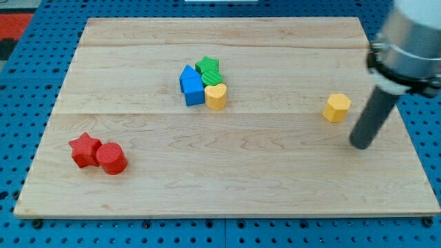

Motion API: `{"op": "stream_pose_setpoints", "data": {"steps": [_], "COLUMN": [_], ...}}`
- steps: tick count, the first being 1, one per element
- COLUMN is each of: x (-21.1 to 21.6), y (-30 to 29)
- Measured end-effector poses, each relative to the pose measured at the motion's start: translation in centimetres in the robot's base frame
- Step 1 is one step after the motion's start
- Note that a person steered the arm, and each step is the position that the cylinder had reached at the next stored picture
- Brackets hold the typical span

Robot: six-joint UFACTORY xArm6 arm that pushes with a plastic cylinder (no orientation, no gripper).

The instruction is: Slide the yellow hexagon to the center

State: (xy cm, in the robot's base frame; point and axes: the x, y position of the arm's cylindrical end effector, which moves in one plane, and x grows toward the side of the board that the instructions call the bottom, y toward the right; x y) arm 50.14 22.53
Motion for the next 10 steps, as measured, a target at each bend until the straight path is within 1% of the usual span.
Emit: {"op": "stream_pose_setpoints", "data": {"steps": [1,2,3,4,5,6,7,8,9,10], "x": [-4.2,-8.4,-7.9,-8.6,-13.4,-14.0,-13.9,-11.7,-11.2,-12.3], "y": [-2.5,-8.5,-7.5,-2.4,-3.4,-8.3,-8.2,-1.1,-6.1,-12.2]}}
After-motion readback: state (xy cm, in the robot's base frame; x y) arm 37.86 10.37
